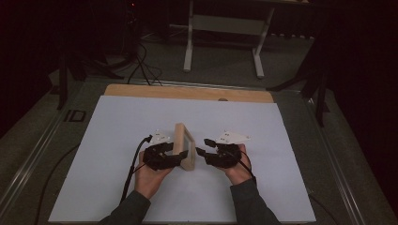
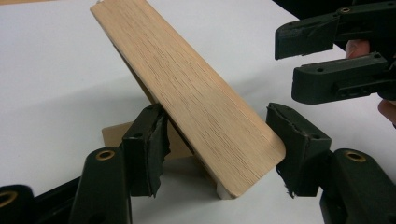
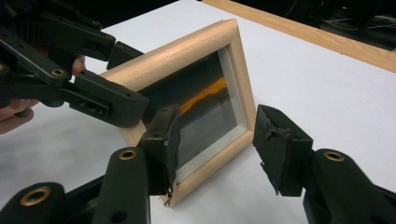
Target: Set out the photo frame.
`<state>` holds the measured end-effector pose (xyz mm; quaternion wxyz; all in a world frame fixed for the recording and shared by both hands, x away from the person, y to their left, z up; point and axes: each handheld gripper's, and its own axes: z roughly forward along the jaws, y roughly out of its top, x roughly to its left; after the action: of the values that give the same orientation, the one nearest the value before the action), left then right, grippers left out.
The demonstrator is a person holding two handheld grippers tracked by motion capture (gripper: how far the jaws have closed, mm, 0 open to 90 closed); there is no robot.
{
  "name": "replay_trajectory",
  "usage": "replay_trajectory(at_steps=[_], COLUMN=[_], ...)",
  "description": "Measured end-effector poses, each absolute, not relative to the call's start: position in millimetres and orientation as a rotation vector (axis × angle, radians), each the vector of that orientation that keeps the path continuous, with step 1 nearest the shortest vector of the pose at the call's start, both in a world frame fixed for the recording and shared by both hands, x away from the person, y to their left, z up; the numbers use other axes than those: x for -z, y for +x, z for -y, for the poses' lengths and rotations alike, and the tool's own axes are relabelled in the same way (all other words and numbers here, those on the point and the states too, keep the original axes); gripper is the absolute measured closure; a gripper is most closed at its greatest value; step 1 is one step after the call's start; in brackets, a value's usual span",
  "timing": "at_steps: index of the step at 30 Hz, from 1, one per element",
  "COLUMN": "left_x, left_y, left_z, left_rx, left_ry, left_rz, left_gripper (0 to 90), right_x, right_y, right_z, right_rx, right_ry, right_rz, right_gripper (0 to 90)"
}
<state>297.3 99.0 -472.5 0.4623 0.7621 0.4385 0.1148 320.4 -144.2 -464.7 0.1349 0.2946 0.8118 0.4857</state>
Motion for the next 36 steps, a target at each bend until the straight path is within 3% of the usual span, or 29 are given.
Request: replay_trajectory(at_steps=[18,36], left_x=[468.2,467.4], left_y=[293.1,285.0], left_z=[-94.0,-83.8], left_rx=[-0.312,-0.371], left_ry=[1.909,1.96], left_rz=[-1.05,-0.978], left_gripper=[55.7,59.9], right_x=[457.1,451.6], right_y=[322.3,323.3], right_z=[155.7,165.9], right_rx=[-1.431,-1.459], right_ry=[0.887,0.935], right_rz=[-2.296,-2.213], right_gripper=[50.0,50.3])
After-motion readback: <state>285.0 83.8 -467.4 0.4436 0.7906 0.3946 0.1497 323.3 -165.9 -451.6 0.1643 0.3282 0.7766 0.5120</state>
